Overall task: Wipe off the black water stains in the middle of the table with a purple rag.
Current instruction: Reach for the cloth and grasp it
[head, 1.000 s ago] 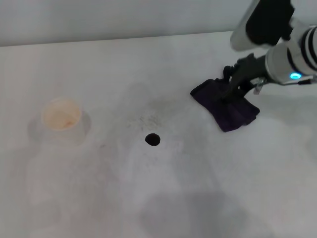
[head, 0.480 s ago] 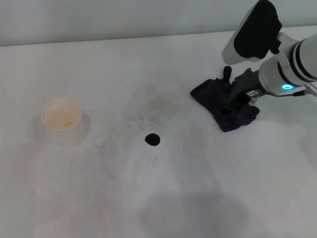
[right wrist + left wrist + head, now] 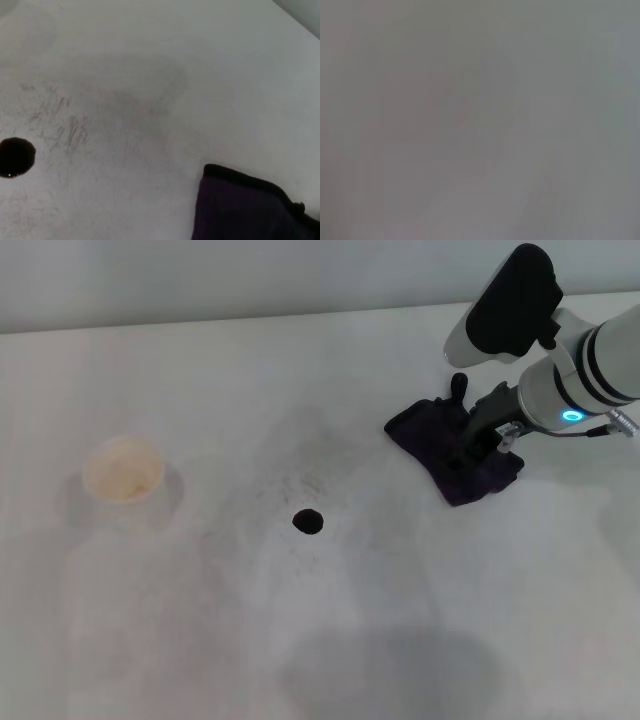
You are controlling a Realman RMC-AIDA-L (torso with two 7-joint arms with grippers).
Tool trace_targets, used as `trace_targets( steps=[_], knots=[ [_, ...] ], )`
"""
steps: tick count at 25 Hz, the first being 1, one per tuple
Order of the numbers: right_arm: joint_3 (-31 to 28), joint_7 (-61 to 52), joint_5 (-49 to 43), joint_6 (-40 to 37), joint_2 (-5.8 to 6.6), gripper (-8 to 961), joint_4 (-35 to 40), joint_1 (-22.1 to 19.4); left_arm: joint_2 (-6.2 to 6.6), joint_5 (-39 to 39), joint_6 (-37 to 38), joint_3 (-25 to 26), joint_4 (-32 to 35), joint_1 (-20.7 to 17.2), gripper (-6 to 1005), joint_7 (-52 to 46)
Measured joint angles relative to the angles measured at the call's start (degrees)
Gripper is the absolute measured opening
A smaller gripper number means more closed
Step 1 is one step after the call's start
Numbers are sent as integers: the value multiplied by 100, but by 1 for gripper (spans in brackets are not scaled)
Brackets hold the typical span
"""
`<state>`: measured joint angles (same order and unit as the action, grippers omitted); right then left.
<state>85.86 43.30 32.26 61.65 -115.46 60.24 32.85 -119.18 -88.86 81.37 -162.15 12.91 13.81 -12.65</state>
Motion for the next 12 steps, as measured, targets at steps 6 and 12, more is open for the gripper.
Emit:
trace_targets(
  steps=[6, 12],
  knots=[
    [-15, -3, -4, -18, 4, 591, -14, 8, 0, 0, 2, 0, 0, 3, 875, 0],
    [-18, -5, -8, -5, 14, 403, -124, 35, 0, 0, 2, 0, 0, 19, 875, 0]
  ],
)
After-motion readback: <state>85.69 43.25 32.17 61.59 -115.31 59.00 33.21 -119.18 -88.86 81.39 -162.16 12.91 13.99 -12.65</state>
